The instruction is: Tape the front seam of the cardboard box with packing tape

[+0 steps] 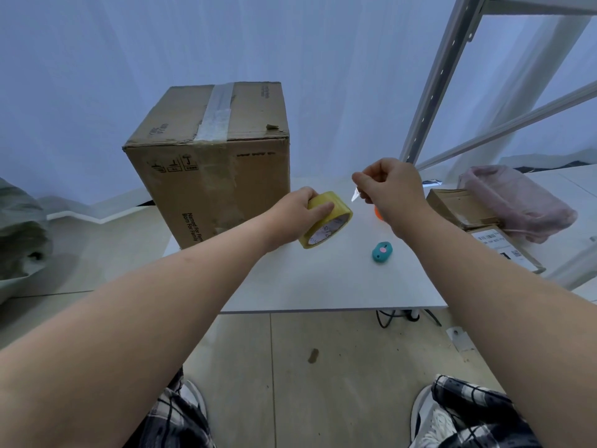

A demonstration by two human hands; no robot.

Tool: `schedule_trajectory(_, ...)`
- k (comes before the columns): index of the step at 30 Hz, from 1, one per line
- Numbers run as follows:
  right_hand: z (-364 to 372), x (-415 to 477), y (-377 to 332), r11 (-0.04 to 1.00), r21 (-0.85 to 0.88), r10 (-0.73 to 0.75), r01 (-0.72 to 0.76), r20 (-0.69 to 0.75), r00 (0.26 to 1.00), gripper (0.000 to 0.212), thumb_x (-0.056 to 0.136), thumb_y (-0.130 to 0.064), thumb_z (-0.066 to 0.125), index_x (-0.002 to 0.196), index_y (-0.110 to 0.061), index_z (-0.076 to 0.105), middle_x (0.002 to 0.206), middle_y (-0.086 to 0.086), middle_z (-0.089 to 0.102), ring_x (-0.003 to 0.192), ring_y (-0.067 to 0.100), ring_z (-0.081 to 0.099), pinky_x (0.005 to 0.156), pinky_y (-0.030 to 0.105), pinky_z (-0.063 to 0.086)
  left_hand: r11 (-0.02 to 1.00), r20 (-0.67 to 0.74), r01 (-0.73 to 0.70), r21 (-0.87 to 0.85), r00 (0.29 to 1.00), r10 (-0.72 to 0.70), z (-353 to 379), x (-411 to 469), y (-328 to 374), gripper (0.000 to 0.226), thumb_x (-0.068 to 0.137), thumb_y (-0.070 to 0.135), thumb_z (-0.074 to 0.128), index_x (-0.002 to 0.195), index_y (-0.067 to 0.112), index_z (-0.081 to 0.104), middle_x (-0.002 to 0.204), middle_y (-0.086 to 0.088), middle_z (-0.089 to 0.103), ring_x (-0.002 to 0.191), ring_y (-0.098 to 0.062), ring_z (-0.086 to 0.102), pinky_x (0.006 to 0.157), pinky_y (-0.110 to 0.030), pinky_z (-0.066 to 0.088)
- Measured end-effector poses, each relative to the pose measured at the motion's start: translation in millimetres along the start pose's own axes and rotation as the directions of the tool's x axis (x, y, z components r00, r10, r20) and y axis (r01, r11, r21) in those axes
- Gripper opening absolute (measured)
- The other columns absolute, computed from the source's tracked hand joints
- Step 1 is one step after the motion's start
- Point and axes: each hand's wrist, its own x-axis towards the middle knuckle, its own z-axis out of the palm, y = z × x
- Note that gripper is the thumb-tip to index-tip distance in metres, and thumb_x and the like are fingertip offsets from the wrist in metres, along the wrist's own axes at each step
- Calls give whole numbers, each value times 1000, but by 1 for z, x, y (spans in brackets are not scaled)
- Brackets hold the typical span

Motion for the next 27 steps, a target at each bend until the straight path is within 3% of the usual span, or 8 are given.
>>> schedule_trajectory(3, 2, 1, -5, 992, -83, -97, 97, 5, 995, 13, 85, -18, 66, 76, -18, 56, 67, -2, 62, 66, 17, 60, 75, 42, 56, 998, -27, 47, -32, 998, -48, 0, 2, 2, 29, 92, 38, 56, 108, 14, 53, 109, -10, 60, 104, -29, 61, 92, -48, 52)
schedule_trajectory(6, 5, -2, -11, 967, -157, -198, 199, 24, 980, 29, 86, -15, 65, 108, -15, 46, 67, -1, 60, 64, 14, 59, 63, 21, 46, 996, -55, 69, -49, 996, -72, 0, 4, 2, 31, 87, 35, 64, 108, 13, 55, 103, -6, 58, 105, -28, 60, 91, -48, 52)
schedule_trajectory(8, 6, -4, -15, 917, -250, -298, 310, 86, 951, 28, 89, -12, 61, 113, -14, 46, 69, -2, 57, 61, 8, 55, 60, 13, 40, 994, -57, 85, -63, 994, -89, 1, 5, 2, 37, 85, 36, 67, 111, 13, 54, 103, -5, 56, 105, -27, 58, 92, -48, 52)
schedule_trajectory(11, 5, -4, -14, 792, -420, -371, 443, 246, 896, 18, 94, -11, 52, 109, -11, 63, 85, 1, 60, 71, 11, 51, 70, 19, 38, 995, -56, 101, -22, 993, -103, 4, 6, 1, 38, 85, 36, 67, 112, 13, 54, 104, -5, 55, 101, -26, 57, 89, -42, 52)
schedule_trajectory(17, 0, 1, -5, 695, -578, -291, 427, 318, 903, 30, 96, -16, 50, 122, -7, 62, 119, 13, 63, 108, 26, 57, 92, 30, 42, 996, -69, 78, 47, 995, -75, 1, 5, -1, 31, 85, 34, 67, 103, 15, 51, 98, -3, 51, 89, -21, 51, 81, -40, 51)
schedule_trajectory(22, 3, 7, 3, 666, -660, -241, 349, 252, 937, 19, 93, -11, 54, 108, -10, 66, 110, 10, 62, 96, 24, 57, 86, 34, 48, 995, -58, 41, 92, 998, -36, 4, 3, 3, 33, 87, 33, 65, 108, 13, 50, 97, -2, 49, 87, -20, 49, 68, -32, 47)
schedule_trajectory(25, 5, 7, 3, 762, -577, -225, 293, 189, 956, 13, 92, -13, 55, 100, -10, 66, 104, 2, 48, 91, 15, 49, 84, 26, 45, 996, -72, 19, 84, 997, -13, 5, 3, 5, 37, 88, 33, 64, 115, 13, 49, 95, -1, 49, 83, -18, 48, 59, -26, 42)
schedule_trajectory(27, 4, 5, 0, 864, -441, -152, 244, 232, 961, 12, 93, -14, 54, 95, -10, 64, 93, -1, 52, 79, 10, 50, 77, 22, 45, 999, -63, -9, 54, 998, 12, 4, 2, 5, 41, 89, 31, 63, 122, 18, 45, 96, -1, 49, 81, -17, 49, 58, -25, 41)
